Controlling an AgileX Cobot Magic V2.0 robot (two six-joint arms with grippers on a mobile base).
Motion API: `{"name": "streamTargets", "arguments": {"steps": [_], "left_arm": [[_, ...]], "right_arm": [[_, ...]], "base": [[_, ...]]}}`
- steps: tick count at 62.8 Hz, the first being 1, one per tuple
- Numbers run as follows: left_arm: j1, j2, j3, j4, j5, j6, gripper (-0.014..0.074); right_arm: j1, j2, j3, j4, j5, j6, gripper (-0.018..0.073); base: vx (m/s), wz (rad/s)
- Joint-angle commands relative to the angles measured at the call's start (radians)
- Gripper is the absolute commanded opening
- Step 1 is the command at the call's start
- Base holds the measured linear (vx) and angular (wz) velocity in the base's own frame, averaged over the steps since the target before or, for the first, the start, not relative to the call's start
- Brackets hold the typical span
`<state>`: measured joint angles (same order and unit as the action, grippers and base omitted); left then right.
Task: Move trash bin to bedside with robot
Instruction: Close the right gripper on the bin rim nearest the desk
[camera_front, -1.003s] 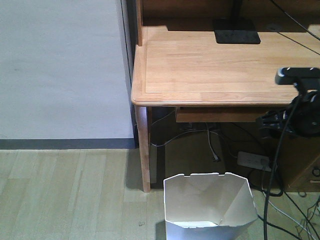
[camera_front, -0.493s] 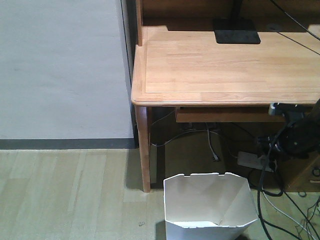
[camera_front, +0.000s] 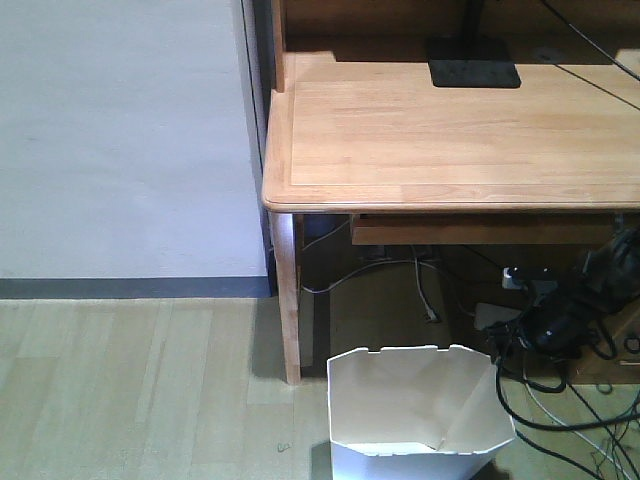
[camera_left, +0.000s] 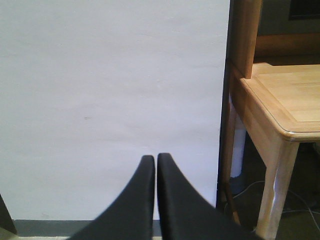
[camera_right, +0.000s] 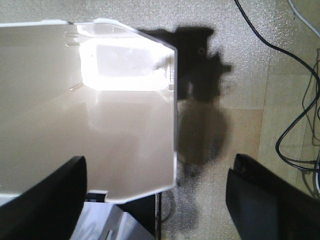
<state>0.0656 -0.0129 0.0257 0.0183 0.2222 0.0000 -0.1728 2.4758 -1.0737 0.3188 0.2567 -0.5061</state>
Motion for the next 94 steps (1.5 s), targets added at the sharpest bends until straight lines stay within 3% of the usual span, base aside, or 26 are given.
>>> {"name": "streamTargets", "arguments": {"steps": [1, 42, 64, 76, 86, 94], "left_arm": [[0.001, -0.014, 0.019, -0.004, -0.071, 0.0, -0.0006], [0.001, -0.014, 0.019, -0.004, -0.071, 0.0, -0.0006], [0.001, -0.014, 0.019, -0.004, -0.071, 0.0, -0.0006], [0.001, -0.014, 0.019, -0.004, -0.071, 0.0, -0.0006], [0.001, -0.014, 0.019, -0.004, -0.071, 0.0, -0.0006], [0.001, -0.014, 0.019, -0.004, -0.071, 0.0, -0.0006]], "right_arm": [[-0.005, 0.026, -0.072, -0.003, -0.022, -0.025, 0.0568], [-0.005, 0.451, -0.484, -0.03, 0.129, -0.035, 0.0542], [-0.005, 0.57, -0.62, -0.03, 0.221, -0.031, 0.0319], [-0.005, 0.578, -0.639, -0.013, 0.236, -0.035, -0.0019], [-0.008, 0.578, -0.639, 0.041, 0.239, -0.05, -0.0012], [-0.023, 0.566, -0.635, 0.121, 0.253, -0.141, -0.001]], "base": [[0.0, 0.0], [0.0, 0.0], [0.0, 0.0], [0.0, 0.0], [0.0, 0.0], [0.0, 0.0]]}}
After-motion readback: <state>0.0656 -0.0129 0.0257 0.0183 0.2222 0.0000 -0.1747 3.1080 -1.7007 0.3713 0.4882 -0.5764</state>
